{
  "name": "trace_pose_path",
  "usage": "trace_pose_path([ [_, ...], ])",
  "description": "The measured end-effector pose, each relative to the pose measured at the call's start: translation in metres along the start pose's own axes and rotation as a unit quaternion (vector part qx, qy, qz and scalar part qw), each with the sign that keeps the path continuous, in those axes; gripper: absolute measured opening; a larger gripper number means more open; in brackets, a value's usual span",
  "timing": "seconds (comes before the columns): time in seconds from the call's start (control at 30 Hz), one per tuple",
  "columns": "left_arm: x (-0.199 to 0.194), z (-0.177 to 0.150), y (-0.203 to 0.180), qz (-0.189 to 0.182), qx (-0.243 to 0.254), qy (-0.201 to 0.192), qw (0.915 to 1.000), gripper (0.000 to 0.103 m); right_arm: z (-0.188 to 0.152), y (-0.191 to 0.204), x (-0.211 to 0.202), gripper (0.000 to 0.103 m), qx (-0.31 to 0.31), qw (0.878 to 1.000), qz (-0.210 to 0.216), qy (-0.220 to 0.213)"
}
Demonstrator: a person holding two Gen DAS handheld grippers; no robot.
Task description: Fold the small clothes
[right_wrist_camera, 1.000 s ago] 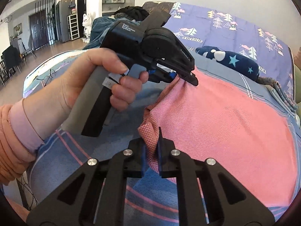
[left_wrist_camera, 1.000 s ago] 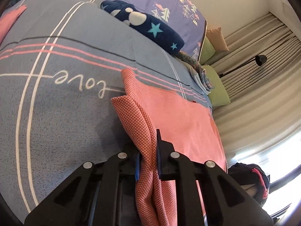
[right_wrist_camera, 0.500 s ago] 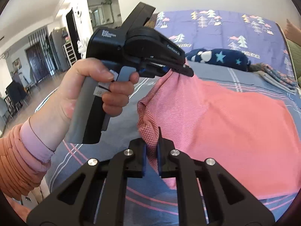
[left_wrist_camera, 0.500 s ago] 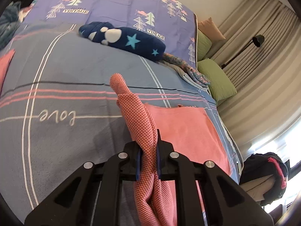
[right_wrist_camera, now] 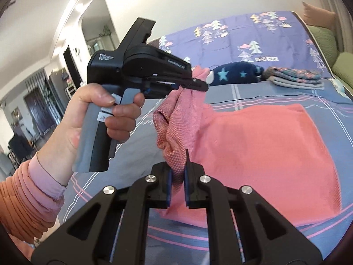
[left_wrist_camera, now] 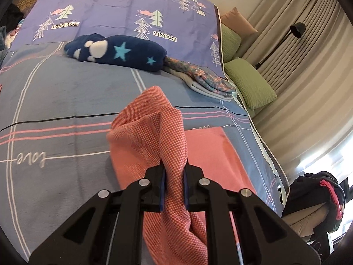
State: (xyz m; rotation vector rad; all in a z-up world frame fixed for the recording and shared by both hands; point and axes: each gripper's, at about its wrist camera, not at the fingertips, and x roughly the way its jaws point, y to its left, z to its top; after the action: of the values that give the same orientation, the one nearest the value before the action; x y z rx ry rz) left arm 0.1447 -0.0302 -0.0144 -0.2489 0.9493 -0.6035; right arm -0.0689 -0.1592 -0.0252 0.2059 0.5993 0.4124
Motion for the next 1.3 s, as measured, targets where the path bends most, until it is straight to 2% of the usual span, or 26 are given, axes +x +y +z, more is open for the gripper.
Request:
trace_pose_path([
  [0.4,0.068,0.014,-0.09,0.018,0.05,0.043,0.9977,0.012,-0.009,-0.098,-0.04,0.008,0.087,0.995,-0.025,-0.033],
  [0.53,0.106,0.01,-0.125,0.025,0.08,0.074,0.9937,0.012,-0.019,-0.131,-0.052,0.008,0.125,0.991,-0.037,-0.033],
  [0.67,0.134,0.0,-0.148,0.039,0.099,0.103,0.9889,0.012,-0.033,-0.161,-0.059,0.008,0.175,0.984,-0.032,-0.023],
  [0.83,0.156,-0.009,-0.17,0.072,0.132,0.116,0.9819,0.012,-0.049,-0.176,-0.066,0.008,0.207,0.978,-0.026,-0.022],
  [1.0,0.169,-0.009,-0.176,0.087,0.135,0.115,0.9802,0.014,-0.056,-0.178,-0.069,0.008,0.219,0.975,-0.02,-0.018],
  [1.17,0.16,-0.007,-0.183,0.051,0.126,0.087,0.9869,0.044,-0.06,-0.183,-0.069,0.008,0.229,0.973,-0.021,-0.008],
  [1.3,0.144,-0.012,-0.187,0.055,0.151,0.063,0.9851,0.045,-0.063,-0.189,-0.07,0.008,0.236,0.971,-0.024,-0.002],
])
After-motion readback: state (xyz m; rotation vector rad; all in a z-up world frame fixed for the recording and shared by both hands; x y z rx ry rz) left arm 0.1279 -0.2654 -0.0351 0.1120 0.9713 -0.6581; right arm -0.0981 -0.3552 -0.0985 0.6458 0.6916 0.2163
